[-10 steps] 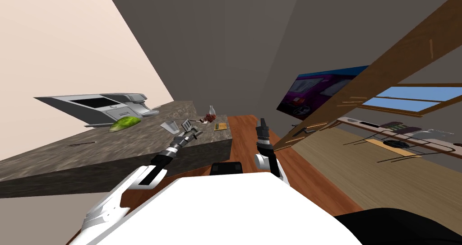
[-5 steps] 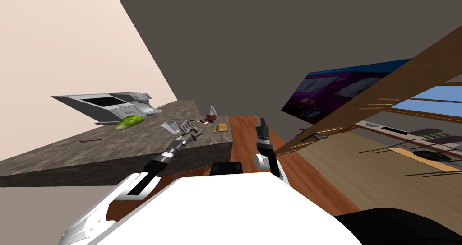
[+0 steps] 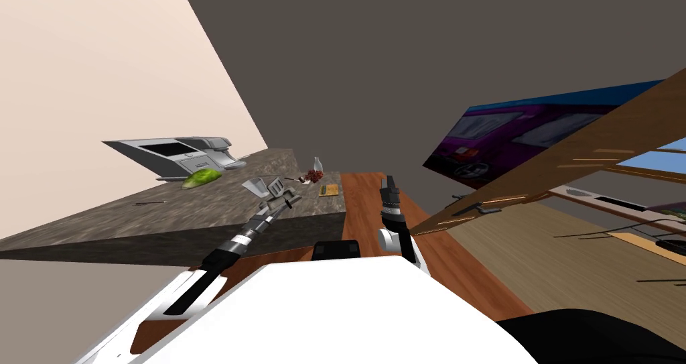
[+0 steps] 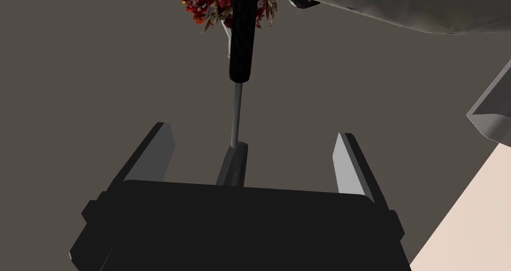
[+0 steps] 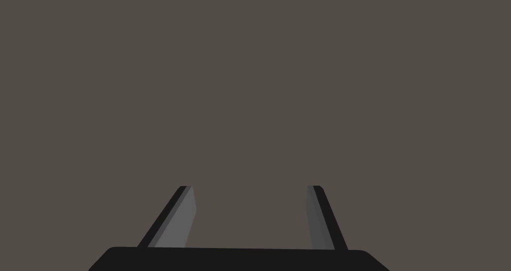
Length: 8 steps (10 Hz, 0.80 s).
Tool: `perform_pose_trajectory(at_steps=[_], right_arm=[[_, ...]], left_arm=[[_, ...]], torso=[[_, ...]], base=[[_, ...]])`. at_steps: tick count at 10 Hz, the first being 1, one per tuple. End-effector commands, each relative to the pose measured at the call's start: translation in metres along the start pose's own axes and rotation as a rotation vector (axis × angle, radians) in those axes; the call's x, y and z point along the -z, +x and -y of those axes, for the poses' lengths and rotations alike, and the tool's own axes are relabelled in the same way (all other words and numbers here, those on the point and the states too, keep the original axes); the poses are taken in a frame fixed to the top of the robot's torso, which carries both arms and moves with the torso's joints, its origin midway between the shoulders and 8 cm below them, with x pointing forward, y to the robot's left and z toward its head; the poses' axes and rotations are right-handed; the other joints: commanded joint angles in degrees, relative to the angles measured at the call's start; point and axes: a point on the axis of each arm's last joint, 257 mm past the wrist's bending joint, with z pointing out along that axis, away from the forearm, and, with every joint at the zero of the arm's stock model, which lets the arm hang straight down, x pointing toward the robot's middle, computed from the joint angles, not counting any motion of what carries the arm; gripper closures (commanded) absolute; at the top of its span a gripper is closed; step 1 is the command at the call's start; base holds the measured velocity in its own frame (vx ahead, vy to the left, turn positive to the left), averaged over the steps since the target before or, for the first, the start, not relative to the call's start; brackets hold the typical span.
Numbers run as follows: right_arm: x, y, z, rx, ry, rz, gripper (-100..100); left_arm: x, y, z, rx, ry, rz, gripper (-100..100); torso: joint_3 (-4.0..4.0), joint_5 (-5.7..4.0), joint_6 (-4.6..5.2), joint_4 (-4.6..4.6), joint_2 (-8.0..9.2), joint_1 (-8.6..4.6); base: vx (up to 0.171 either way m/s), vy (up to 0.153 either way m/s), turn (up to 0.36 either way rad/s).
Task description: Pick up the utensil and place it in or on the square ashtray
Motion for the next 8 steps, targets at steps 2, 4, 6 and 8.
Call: perform_pose_trajectory(at_steps=[2,4,6,8], right_arm=[[0.000,0.000,0.000,0.000,0.000,0.000,0],[0.000,0.000,0.000,0.000,0.000,0.000,0],[0.000,0.000,0.000,0.000,0.000,0.000,0],[0.000,0.000,0.000,0.000,0.000,0.000,0]], left_arm=[[0.003,-0.003,0.008,0.001,0.034,0.016,-100],[0.003,-0.003,0.008,0.001,0.034,0.016,-100],[0.003,-0.003,0.008,0.001,0.034,0.016,-100],[0.013,-0.003,0.005,-0.001,0.048,0.016,-100]], torso=[[0.03,0.03,0.01,0.01,0.06,0.11],[0.06,0.05,0.00,0.03,0.10,0.16],[0.04,0.03,0.00,0.02,0.07,0.12],[0.04,0.03,0.01,0.02,0.06,0.11]], base=[[-0.007,0.010,-0.028],[-0.002,0.003,-0.008],[0.008,-0.011,0.032],[0.019,-0.026,0.075]])
